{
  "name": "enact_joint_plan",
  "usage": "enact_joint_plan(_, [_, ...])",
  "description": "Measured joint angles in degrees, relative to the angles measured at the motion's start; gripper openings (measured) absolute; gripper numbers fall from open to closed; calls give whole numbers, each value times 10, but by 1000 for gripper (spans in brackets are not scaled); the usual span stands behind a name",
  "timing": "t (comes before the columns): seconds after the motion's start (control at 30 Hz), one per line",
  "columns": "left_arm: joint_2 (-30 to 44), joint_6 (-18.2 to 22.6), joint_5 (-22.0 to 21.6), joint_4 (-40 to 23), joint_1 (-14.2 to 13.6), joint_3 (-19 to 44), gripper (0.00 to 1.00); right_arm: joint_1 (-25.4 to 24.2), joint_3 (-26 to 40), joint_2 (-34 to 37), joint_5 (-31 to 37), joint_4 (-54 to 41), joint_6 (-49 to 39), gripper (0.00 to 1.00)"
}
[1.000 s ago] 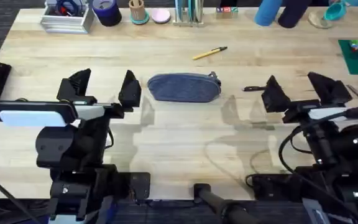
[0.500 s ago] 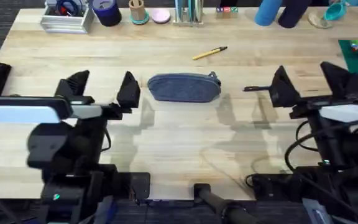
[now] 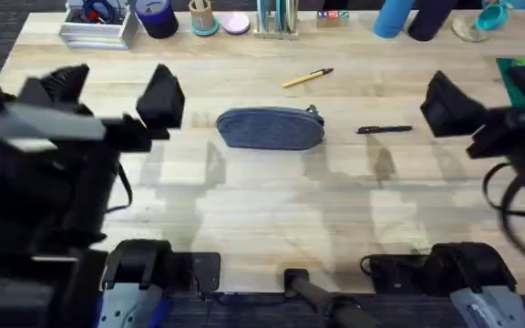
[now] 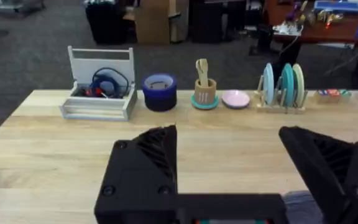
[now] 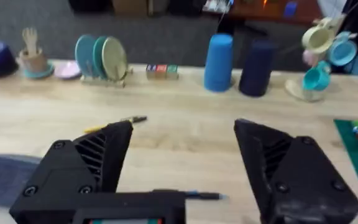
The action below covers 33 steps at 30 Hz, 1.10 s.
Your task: Unzip the bag, pick up the pens from the table one at a time and place them inside, then zip the bag closed.
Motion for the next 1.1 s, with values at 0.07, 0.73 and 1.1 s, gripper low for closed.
enact_joint_plan(0.07, [39,0,-1,-18,0,35,993,0,46,45,-7,-33,0,996])
enact_joint_plan(0.73, [393,-5,48,-303,0,368,992,22,400,432,-35,-342,0,995])
enact_joint_plan(1.1, [488,-8,70,-321,0,383,993,30,427,512,-35,-357,0,997])
